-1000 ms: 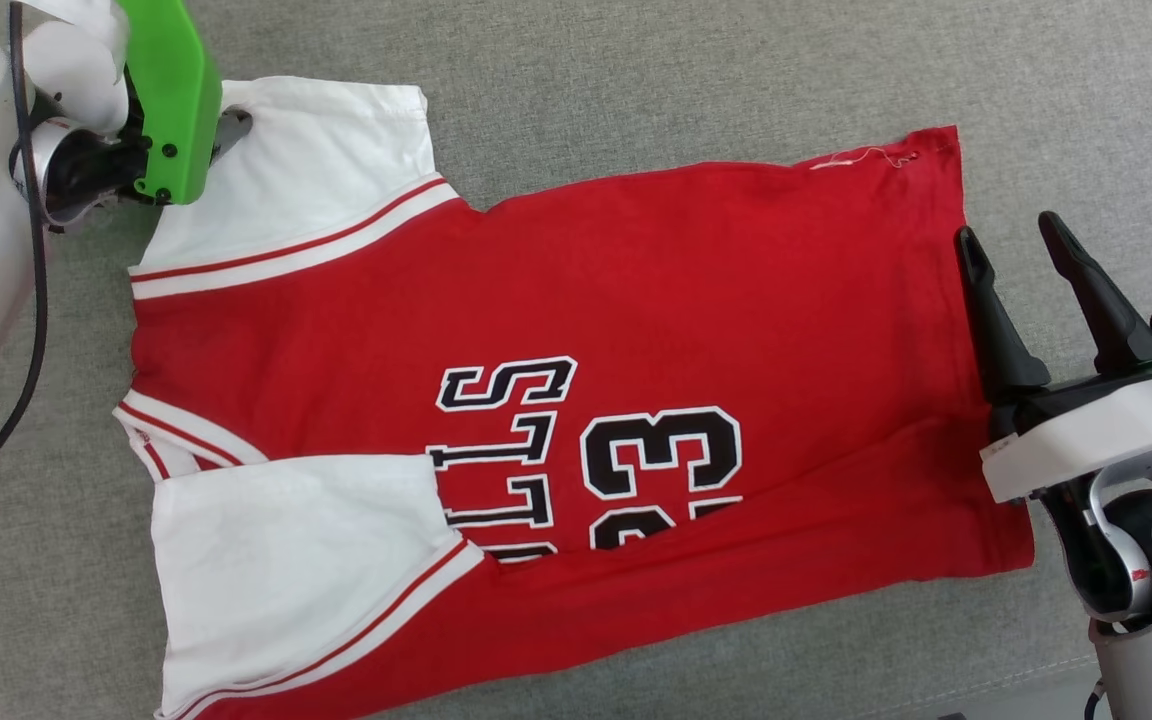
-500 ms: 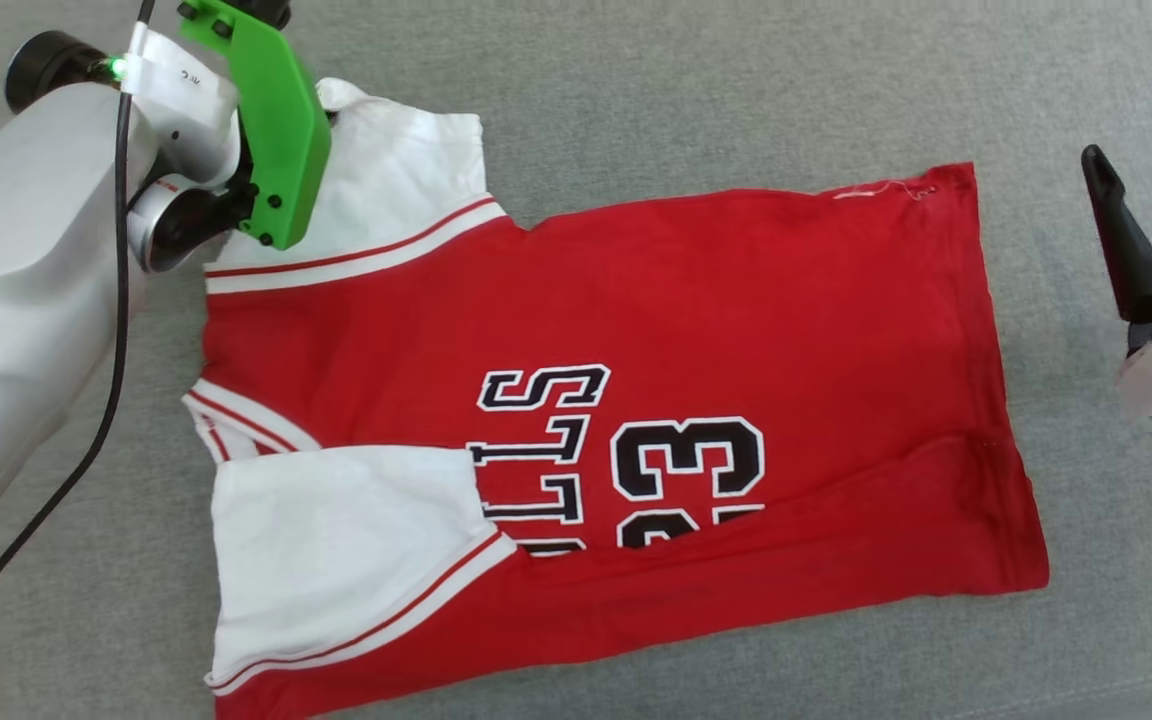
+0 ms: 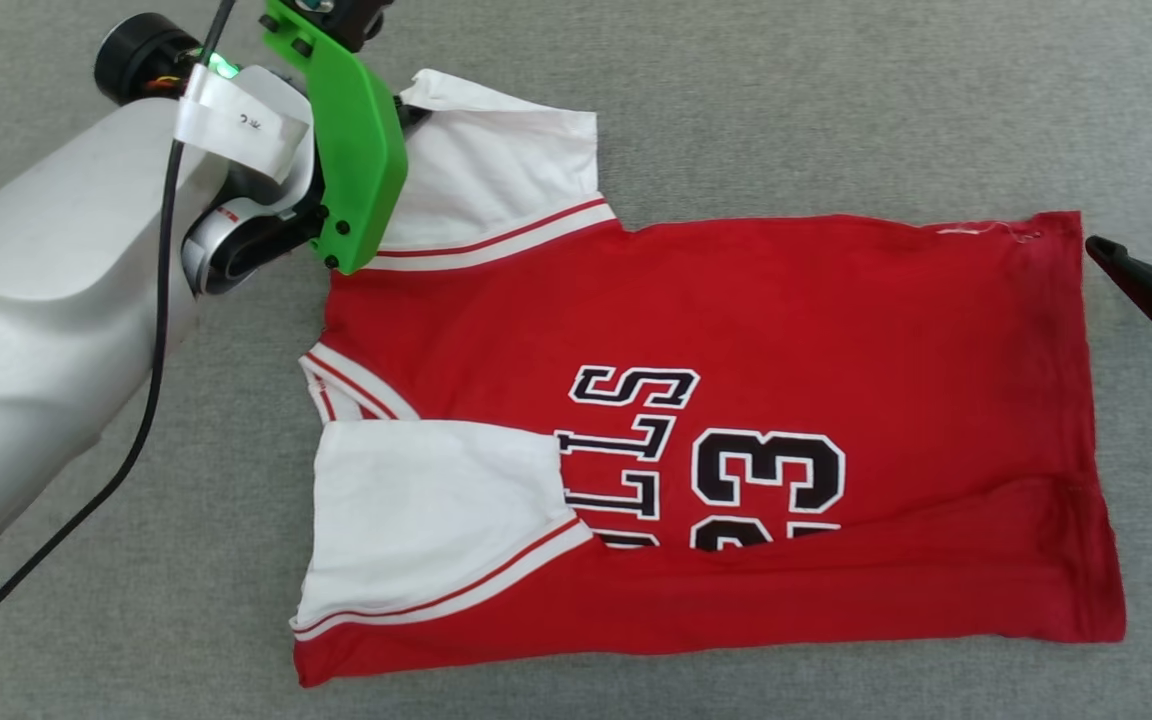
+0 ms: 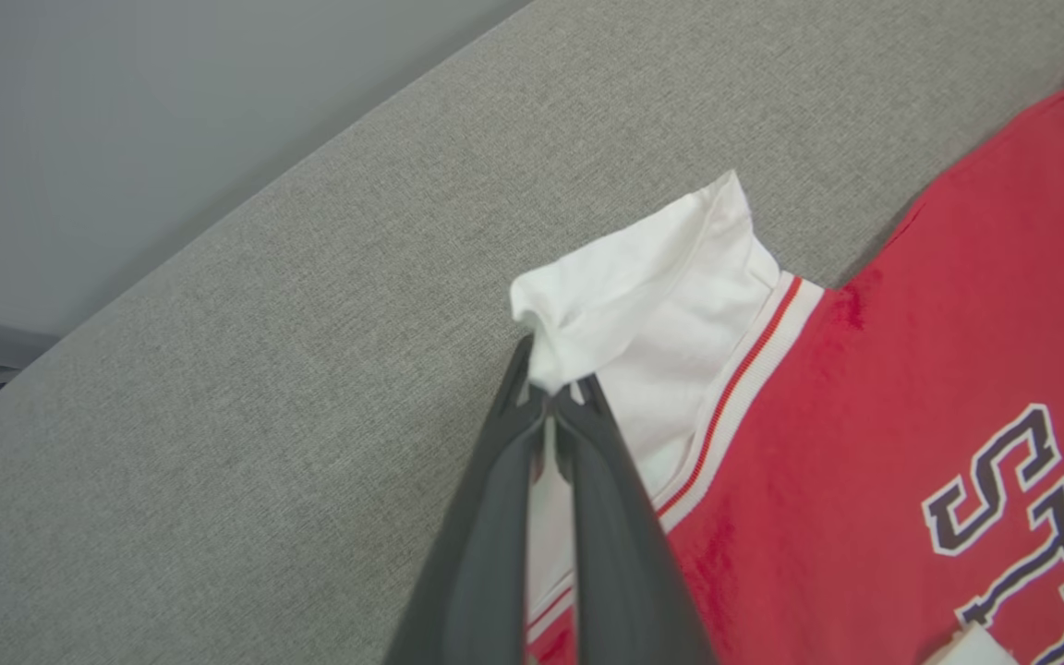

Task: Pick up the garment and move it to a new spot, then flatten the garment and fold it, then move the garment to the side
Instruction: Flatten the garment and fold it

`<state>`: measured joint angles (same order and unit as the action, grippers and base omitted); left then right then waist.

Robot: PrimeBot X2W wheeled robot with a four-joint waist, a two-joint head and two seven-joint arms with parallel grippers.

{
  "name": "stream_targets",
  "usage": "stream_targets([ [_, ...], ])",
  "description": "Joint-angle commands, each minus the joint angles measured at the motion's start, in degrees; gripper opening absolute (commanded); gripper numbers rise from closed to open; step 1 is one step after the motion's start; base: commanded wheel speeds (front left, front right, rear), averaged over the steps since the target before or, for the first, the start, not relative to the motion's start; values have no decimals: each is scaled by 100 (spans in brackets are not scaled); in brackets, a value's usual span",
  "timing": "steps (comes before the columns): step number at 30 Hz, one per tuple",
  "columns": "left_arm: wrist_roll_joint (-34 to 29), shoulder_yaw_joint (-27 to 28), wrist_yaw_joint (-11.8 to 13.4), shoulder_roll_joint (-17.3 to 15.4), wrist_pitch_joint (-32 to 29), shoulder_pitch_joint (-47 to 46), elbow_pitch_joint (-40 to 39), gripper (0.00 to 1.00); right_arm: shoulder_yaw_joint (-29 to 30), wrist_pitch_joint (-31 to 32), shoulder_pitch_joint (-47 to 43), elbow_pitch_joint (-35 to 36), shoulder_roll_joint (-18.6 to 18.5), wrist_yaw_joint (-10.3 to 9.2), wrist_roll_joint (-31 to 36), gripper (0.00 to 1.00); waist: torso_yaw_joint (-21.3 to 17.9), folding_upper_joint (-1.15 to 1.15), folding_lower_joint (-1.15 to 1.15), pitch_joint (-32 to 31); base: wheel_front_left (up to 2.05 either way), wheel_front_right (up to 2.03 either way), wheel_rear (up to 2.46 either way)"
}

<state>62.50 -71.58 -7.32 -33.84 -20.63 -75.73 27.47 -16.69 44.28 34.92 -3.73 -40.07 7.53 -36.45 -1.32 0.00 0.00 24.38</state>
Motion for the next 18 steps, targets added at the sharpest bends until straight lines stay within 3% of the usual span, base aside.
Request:
stream_targets([
  [1, -69, 1, -16, 46, 64, 58, -55, 0, -87, 142, 157, -140, -7, -4, -60, 100, 162, 0, 0, 65, 0, 0, 0],
  [10, -199, -2, -16, 119, 218, -130, -273, 0, -546, 328, 684, -1117, 119, -4, -26, 100, 413, 0, 0, 373, 0, 0, 0],
  [18, -233, -17, -16, 94, 321, -191, -309, 0, -1067, 237, 585, -1712, 193, -4, -193, 100, 449, 0, 0, 500, 0, 0, 0],
])
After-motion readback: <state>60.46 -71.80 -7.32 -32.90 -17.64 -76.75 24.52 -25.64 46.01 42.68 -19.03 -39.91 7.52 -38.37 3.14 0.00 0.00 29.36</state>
